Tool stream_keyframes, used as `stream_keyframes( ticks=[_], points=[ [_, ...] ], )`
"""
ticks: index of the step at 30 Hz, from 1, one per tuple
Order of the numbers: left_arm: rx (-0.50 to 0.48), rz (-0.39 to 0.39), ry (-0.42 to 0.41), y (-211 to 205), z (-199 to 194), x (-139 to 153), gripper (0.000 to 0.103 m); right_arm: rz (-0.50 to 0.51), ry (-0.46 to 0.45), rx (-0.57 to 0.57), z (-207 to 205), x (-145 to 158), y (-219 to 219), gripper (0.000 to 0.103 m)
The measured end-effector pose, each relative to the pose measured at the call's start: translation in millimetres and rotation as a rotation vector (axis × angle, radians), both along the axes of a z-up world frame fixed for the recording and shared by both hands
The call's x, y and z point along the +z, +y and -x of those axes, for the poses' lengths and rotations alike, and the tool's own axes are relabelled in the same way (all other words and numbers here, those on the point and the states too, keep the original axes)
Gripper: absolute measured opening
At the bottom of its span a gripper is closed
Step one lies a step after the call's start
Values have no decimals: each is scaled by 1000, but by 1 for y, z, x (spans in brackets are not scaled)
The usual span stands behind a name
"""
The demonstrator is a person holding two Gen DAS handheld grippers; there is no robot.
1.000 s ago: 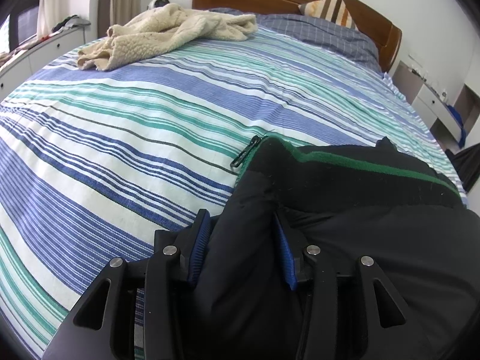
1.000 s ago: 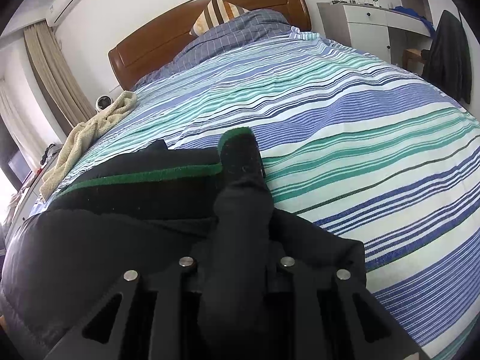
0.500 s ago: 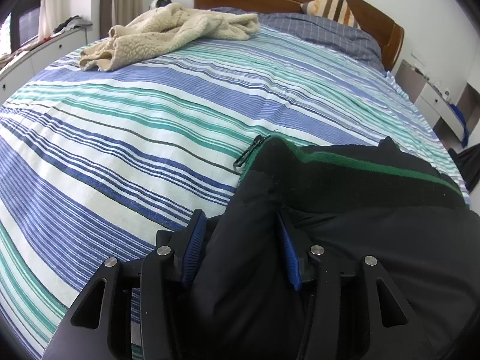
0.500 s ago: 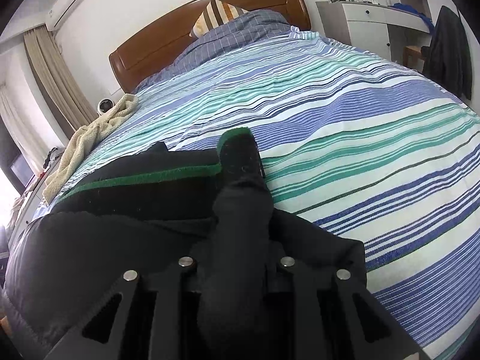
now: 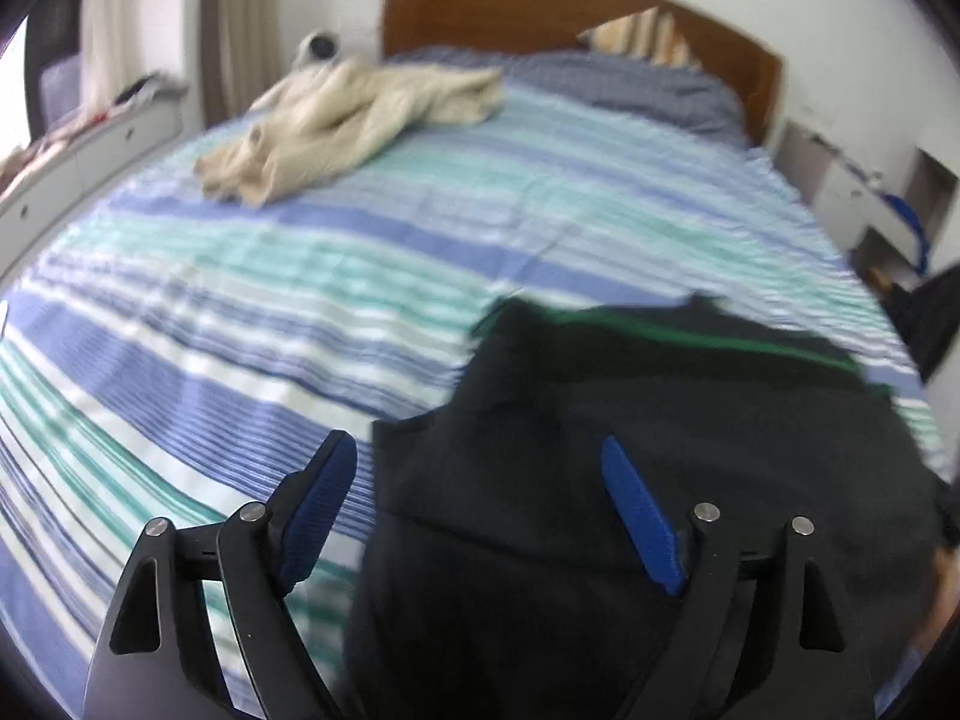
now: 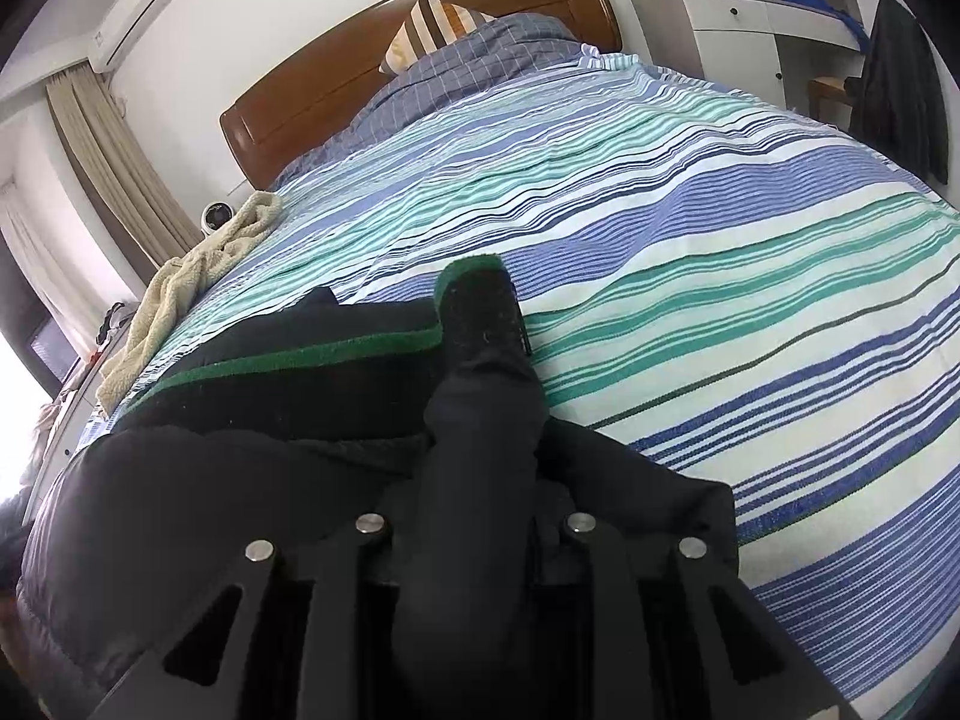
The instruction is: Fold large clothes
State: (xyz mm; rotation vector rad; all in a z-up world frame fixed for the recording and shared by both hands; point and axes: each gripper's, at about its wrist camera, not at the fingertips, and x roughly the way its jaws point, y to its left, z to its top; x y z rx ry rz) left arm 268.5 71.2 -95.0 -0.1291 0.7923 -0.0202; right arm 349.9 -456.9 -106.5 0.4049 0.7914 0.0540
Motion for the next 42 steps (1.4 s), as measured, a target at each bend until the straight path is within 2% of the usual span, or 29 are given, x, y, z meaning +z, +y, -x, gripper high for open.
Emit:
stream_keyframes(
  ticks=[3,6,9,12,13,14,18,19,20,22,26,28,30,33,37,42],
  points=[
    [-120,2,-19,-38,7,26,93,-5,1,1,-1,-1,-2,24],
    [-277,25,28,-93,-11,33,96,-12,-2,0,-1,-1,-3,24],
    [-307,29,91,-135,-50,19,96,-19,-4,1,-2,-2,-5,24],
    [-343,32,201,-161,-83,-21,98,-26,-5,2,-2,-2,-6,24],
    [-357,13,193,-166,-85,-34,100,-30,-5,2,-2,-3,-6,24],
    [-362,11,166,-168,-84,-41,100,-40,-5,3,-2,-3,-8,25],
    [-357,40,159,-165,-81,-49,101,-89,-9,3,-1,-6,-15,27],
    [-356,32,163,-166,-80,-48,101,-90,-4,-6,-1,-7,-16,32],
    [-353,11,175,-167,-77,-46,101,-98,2,-7,-2,-8,-16,34],
    [-355,-29,196,-168,-69,-38,100,-102,7,-5,-2,-8,-16,34],
    [-400,-47,184,-162,-34,-22,100,-102,20,-2,0,-4,-15,35],
    [-402,-56,181,-161,-27,-30,101,-110,48,9,-2,2,-17,37],
    [-401,-69,178,-161,-29,-43,101,-89,85,8,0,14,-18,43],
    [-401,-94,155,-165,-31,-51,102,-72,22,-17,30,47,-21,47],
    [-402,-96,157,-165,-33,-51,102,-19,-104,26,96,81,-6,63],
    [-392,-110,167,-165,-19,-34,100,15,-139,120,176,87,29,65]
  ],
)
